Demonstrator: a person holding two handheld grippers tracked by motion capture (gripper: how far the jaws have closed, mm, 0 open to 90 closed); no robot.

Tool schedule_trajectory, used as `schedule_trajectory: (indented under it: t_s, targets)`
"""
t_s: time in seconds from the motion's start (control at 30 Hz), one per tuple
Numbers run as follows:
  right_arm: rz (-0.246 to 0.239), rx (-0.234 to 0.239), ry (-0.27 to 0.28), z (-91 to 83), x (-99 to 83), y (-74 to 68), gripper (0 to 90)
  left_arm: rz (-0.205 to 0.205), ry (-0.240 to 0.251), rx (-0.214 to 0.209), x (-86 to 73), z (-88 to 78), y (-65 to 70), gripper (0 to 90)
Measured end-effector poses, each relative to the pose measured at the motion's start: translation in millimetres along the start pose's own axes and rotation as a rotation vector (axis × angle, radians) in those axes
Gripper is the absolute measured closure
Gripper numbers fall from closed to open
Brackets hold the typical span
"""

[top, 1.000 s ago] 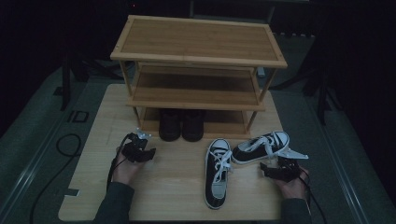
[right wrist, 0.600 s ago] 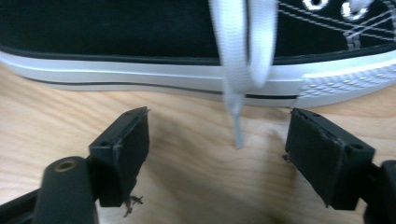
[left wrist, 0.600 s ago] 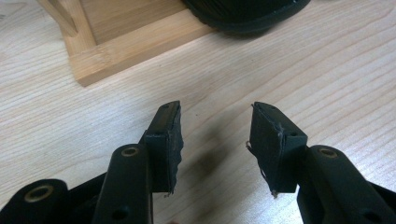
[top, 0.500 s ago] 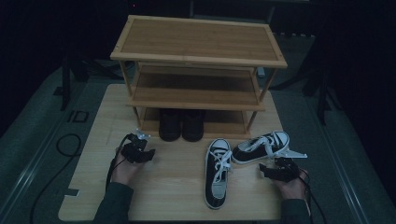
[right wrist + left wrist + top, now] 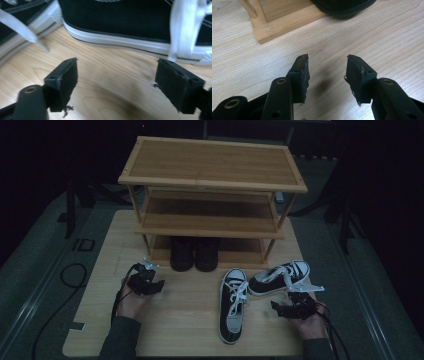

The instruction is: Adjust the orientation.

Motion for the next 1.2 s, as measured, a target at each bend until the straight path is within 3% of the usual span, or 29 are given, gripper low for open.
schedule_trajectory:
  t_s: [0.23,0.53,0.87,1.2]
  targets:
    - [-0.046,0.012,0.001,-10.4,11.7,-20.2,11.2,0.0,-0.002,0.008,-0.7,-1.7,-0.4,53.1]
    - [-0.095,0.065,0.019,-19.3,24.2,-44.7,10.6,0.003,-0.007,0.008,-0.8,-1.1,0.3,53.1]
    - [-0.19,0.109,0.013,-17.0,41.2,-78.9,10.6,0.009,-0.012,0.017,-1.4,-0.5,0.3,52.9]
    - [-0.222,0.18,0.02,-10.1,54.3,-108.1,10.7,0.003,-0.008,0.017,-2.0,-1.1,-0.7,53.0]
Point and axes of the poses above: each handheld gripper's, and its own axes: z roughly forward along the jaws, x roughly out of its top, y roughly to its right, the point moved 4 cm from there along z, roughly forward along the jaws, and after that the axes turned 14 degrees about -y, right-handed, at the moved point
